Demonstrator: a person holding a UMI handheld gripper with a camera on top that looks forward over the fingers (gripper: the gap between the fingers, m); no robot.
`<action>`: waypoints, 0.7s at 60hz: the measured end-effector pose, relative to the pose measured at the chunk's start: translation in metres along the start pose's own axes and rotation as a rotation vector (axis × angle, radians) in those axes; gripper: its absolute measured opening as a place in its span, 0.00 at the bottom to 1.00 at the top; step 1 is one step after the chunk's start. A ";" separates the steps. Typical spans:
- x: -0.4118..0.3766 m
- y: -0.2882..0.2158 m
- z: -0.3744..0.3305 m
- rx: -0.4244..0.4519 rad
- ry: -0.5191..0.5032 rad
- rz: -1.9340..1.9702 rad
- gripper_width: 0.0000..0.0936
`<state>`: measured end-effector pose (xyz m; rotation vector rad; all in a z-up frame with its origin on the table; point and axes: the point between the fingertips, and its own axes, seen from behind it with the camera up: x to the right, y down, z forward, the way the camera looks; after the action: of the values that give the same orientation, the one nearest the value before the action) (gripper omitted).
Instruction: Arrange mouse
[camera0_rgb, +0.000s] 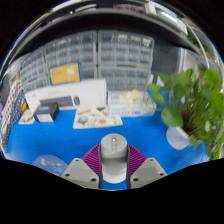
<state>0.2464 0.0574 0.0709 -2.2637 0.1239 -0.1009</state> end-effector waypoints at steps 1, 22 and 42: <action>-0.003 -0.007 -0.007 0.020 0.004 -0.002 0.35; -0.153 -0.061 -0.128 0.186 -0.075 -0.064 0.35; -0.206 0.074 -0.071 -0.041 -0.096 -0.047 0.35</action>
<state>0.0295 -0.0182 0.0536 -2.3084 0.0225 -0.0145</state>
